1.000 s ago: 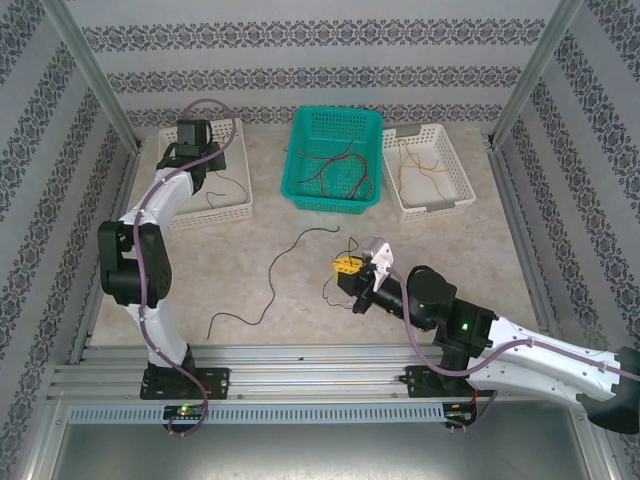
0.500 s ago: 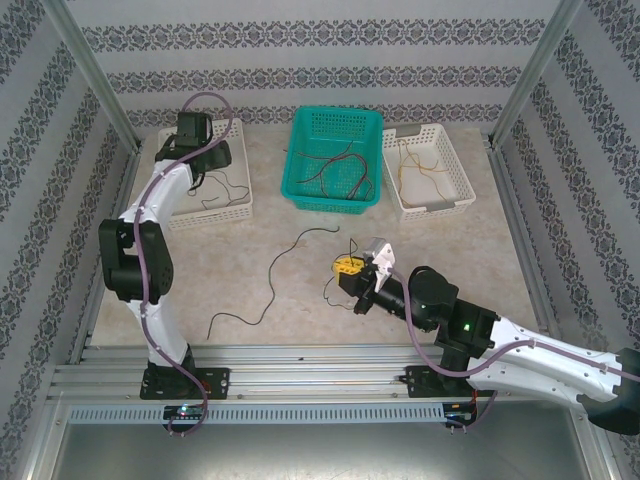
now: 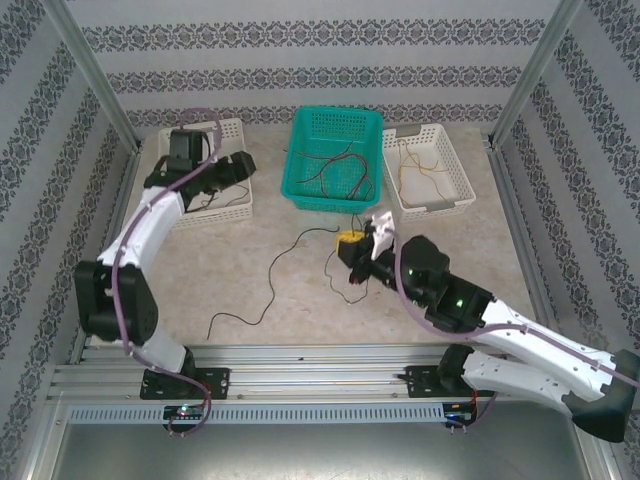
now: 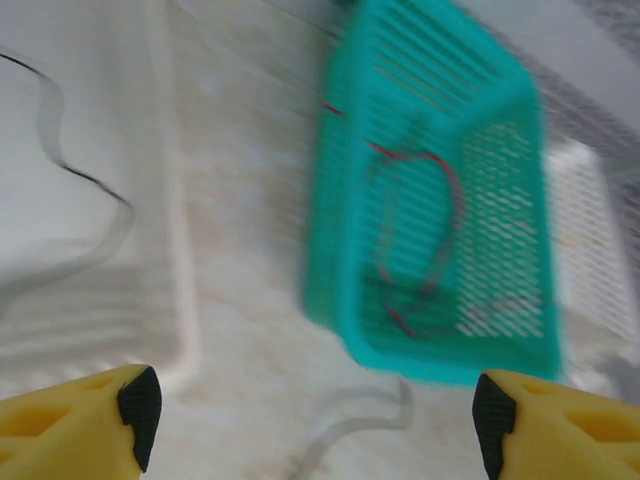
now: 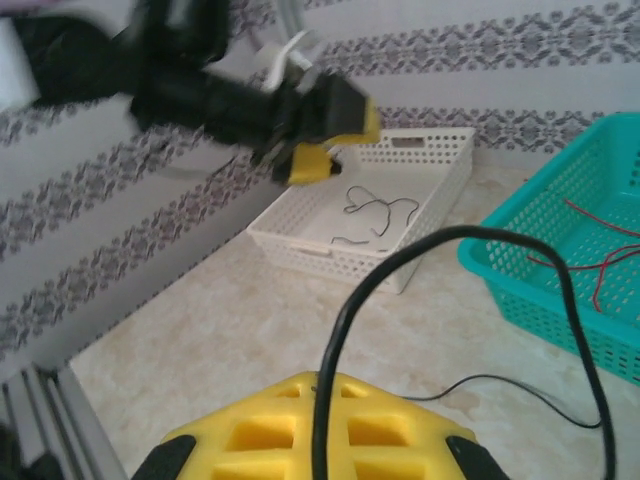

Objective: Untangle the cables

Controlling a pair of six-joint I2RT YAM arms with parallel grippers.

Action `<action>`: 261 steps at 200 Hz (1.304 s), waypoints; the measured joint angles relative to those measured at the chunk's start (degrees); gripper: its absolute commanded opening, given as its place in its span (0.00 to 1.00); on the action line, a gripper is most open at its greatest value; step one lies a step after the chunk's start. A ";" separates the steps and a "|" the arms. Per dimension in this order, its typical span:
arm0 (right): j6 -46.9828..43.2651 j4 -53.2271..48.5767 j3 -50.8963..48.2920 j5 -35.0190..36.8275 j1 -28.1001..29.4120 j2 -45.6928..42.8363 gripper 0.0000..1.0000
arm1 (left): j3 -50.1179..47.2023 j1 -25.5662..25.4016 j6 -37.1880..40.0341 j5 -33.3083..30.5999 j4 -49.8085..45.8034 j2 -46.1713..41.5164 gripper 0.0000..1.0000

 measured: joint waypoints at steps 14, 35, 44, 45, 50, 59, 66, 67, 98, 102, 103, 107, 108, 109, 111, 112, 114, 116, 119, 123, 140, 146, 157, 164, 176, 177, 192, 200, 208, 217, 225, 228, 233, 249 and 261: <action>2.54 -1.36 3.37 -3.23 -3.82 2.05 0.00 | -7.04 -2.54 -3.04 4.50 7.50 -5.25 1.00; 5.46 -2.45 7.93 -8.04 -7.17 5.11 0.00 | -17.11 -5.84 -7.13 10.32 19.63 -10.93 1.00; 6.51 -2.75 9.49 -10.05 -8.13 6.25 0.00 | -20.55 -7.10 -8.04 12.26 24.06 -12.35 1.00; 6.67 -2.78 9.70 -10.34 -8.28 6.40 0.00 | -20.76 -7.17 -8.07 12.39 24.33 -12.44 1.00; 7.26 -2.82 10.38 -11.34 -8.79 6.97 0.00 | -22.47 -7.96 -8.68 13.66 26.69 -13.07 1.00; 8.37 -2.89 11.41 -13.44 -9.90 7.89 0.00 | -25.33 -9.11 -9.18 15.52 30.97 -13.94 1.00; 9.40 -2.95 12.04 -15.08 -10.82 8.57 0.00 | -27.45 -10.10 -9.62 17.11 34.14 -14.62 1.00; 9.44 -2.97 12.09 -15.21 -10.88 8.61 0.00 | -27.67 -10.19 -9.70 17.27 34.47 -14.69 1.00; 12.76 -3.02 14.03 -20.92 -13.33 11.72 0.00 | -33.94 -14.32 -11.17 22.64 45.38 -16.11 1.00; 12.98 -2.99 14.12 -21.44 -13.51 11.98 0.00 | -34.23 -14.84 -11.37 23.08 46.23 -16.11 1.00; 13.09 -2.99 14.16 -21.64 -13.60 12.09 0.00 | -34.32 -15.04 -11.39 23.19 46.56 -16.11 1.00; 13.42 -3.02 14.23 -22.05 -13.64 12.37 0.00 | -34.49 -15.61 -11.47 23.69 47.43 -16.11 1.00; 13.49 -2.99 14.25 -22.08 -13.64 12.41 0.00 | -34.51 -15.72 -11.47 23.80 47.58 -16.11 1.00; 13.64 -3.02 14.27 -22.23 -13.64 12.50 0.00 | -34.58 -15.96 -11.52 24.00 47.82 -16.11 1.00; 13.81 -3.02 14.29 -22.49 -13.64 12.59 0.00 | -34.64 -16.24 -11.61 24.15 48.26 -16.11 1.00; 13.84 -3.04 14.32 -22.58 -13.64 12.61 0.00 | -34.69 -16.33 -11.63 24.17 48.39 -16.11 1.00; 13.88 -3.04 14.32 -22.82 -13.64 12.72 0.00 | -34.71 -16.63 -11.69 24.41 48.83 -16.11 1.00; 14.05 -3.02 14.34 -23.04 -13.66 12.87 0.00 | -34.77 -16.98 -11.69 24.68 49.22 -16.11 1.00; 14.16 -3.02 14.34 -23.32 -13.68 12.98 0.00 | -34.82 -17.35 -11.72 24.92 49.81 -16.11 1.00; 14.40 -3.04 14.40 -23.78 -13.79 13.22 0.00 | -34.88 -17.97 -11.82 25.40 50.73 -16.11 1.00; 15.41 -3.10 14.78 -25.18 -14.10 14.10 0.00 | -35.30 -19.93 -11.98 26.58 53.81 -16.11 1.00; 15.65 -3.10 14.95 -25.62 -14.36 14.45 0.00 | -35.54 -20.52 -12.11 26.88 54.86 -16.11 1.00; 16.20 -2.99 15.15 -26.32 -14.60 15.02 0.00 | -36.09 -21.33 -12.50 27.36 56.48 -16.11 1.00; 16.65 -2.93 15.23 -26.71 -14.78 15.41 0.00 | -36.35 -21.73 -12.63 27.58 57.07 -16.11 0.99; 17.11 -2.93 15.52 -27.36 -15.06 16.11 0.00 | -36.50 -22.49 -12.92 28.00 57.51 -16.11 0.96; 17.20 -2.93 15.56 -27.41 -15.06 16.20 0.00 | -36.52 -22.56 -12.94 28.06 57.57 -16.11 0.96; 17.77 -2.91 16.11 -28.04 -15.13 17.07 0.00 | -36.54 -23.30 -12.92 28.48 57.86 -16.11 0.76; 18.12 -2.91 16.33 -28.26 -15.13 17.38 0.00 | -36.54 -23.58 -12.66 28.63 57.57 -16.11 0.59; 18.36 -2.91 16.48 -28.44 -15.13 17.55 0.00 | -36.52 -23.63 -12.26 28.74 57.07 -16.11 0.45; 18.49 -2.91 16.59 -28.65 -15.13 17.57 0.00 | -36.44 -23.61 -11.74 28.79 56.02 -16.11 0.37; 18.60 -2.89 16.65 -28.85 -15.13 17.57 0.00 | -36.30 -23.61 -11.23 28.76 55.04 -16.11 0.34; 18.60 -2.89 16.70 -28.89 -15.13 17.57 0.00 | -36.24 -23.63 -10.75 28.81 54.60 -16.11 0.32; 18.60 -2.80 16.70 -28.92 -15.13 17.57 0.00 | -36.11 -23.63 -10.40 28.76 53.86 -16.15 0.28; 18.60 -2.80 16.70 -29.11 -15.13 17.57 0.00 | -35.50 -23.61 -9.18 28.76 51.63 -16.33 0.06; 18.60 -2.82 16.70 -29.20 -15.13 17.57 0.00 | -34.71 -23.63 -8.13 28.57 49.51 -16.57 0.00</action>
